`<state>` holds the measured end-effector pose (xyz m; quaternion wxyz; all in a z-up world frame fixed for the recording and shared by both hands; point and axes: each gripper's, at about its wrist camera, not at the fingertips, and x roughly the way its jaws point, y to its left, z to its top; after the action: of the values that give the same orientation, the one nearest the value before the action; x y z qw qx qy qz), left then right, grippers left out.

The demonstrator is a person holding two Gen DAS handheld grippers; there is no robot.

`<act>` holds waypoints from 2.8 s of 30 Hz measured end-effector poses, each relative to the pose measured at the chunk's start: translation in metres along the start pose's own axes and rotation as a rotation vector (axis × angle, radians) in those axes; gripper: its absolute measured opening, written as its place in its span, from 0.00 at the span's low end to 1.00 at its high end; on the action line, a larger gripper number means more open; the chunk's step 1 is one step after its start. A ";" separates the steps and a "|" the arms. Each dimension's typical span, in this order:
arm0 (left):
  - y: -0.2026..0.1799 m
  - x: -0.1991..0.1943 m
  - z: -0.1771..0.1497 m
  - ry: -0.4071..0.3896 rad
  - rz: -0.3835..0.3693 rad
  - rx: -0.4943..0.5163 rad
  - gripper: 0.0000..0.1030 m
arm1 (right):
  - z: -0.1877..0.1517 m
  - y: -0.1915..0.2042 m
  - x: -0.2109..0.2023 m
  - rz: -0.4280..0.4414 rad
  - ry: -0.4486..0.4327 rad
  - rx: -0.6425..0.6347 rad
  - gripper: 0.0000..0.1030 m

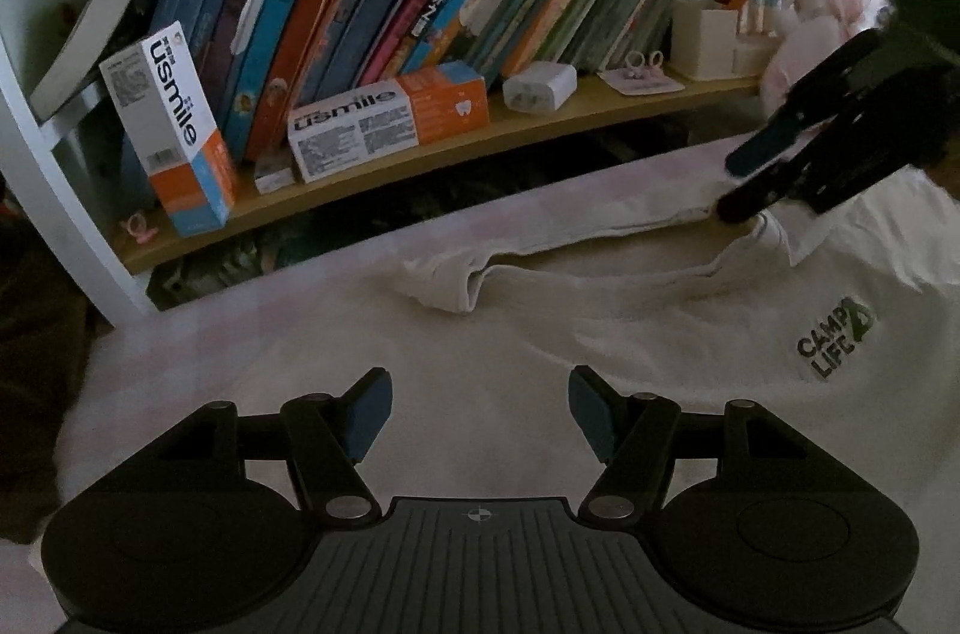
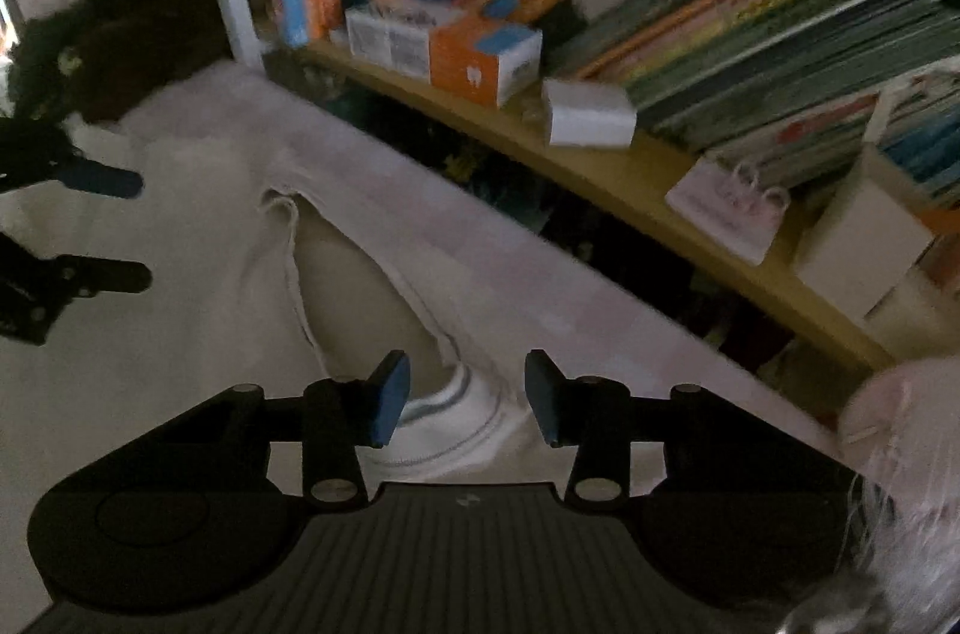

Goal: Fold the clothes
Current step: 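Open both grippers and move them over the T-shirt collar, then grasp the collar with both grippers and pull it straight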

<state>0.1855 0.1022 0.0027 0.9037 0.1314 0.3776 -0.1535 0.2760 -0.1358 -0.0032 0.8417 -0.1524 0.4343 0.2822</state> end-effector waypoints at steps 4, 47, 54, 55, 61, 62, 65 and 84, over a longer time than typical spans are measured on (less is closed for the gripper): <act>0.001 0.003 0.002 0.004 0.005 0.022 0.65 | 0.008 0.002 0.026 -0.077 0.107 -0.036 0.09; 0.073 0.061 0.011 0.015 0.070 -0.012 0.64 | 0.016 -0.071 0.045 -0.200 -0.124 0.250 0.37; 0.061 0.092 0.039 -0.006 0.007 0.003 0.63 | 0.006 -0.092 0.007 -0.066 -0.218 0.350 0.38; 0.059 0.097 0.043 -0.003 -0.009 0.003 0.63 | 0.004 -0.094 0.003 -0.030 -0.226 0.366 0.38; 0.050 0.129 0.059 0.041 -0.027 -0.043 0.40 | 0.008 -0.062 0.034 -0.103 -0.137 0.270 0.30; 0.049 0.131 0.060 0.040 -0.021 -0.050 0.40 | 0.008 -0.060 0.036 -0.115 -0.156 0.278 0.30; 0.047 0.134 0.061 0.038 -0.030 -0.049 0.40 | 0.009 -0.059 0.037 -0.118 -0.162 0.285 0.30; 0.019 0.164 0.085 0.000 0.013 -0.010 0.09 | 0.021 -0.070 0.055 -0.264 -0.177 0.384 0.10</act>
<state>0.3563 0.0604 -0.0559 0.9053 0.1294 0.3774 -0.1456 0.3580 -0.1621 -0.0355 0.9196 -0.0199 0.3808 0.0946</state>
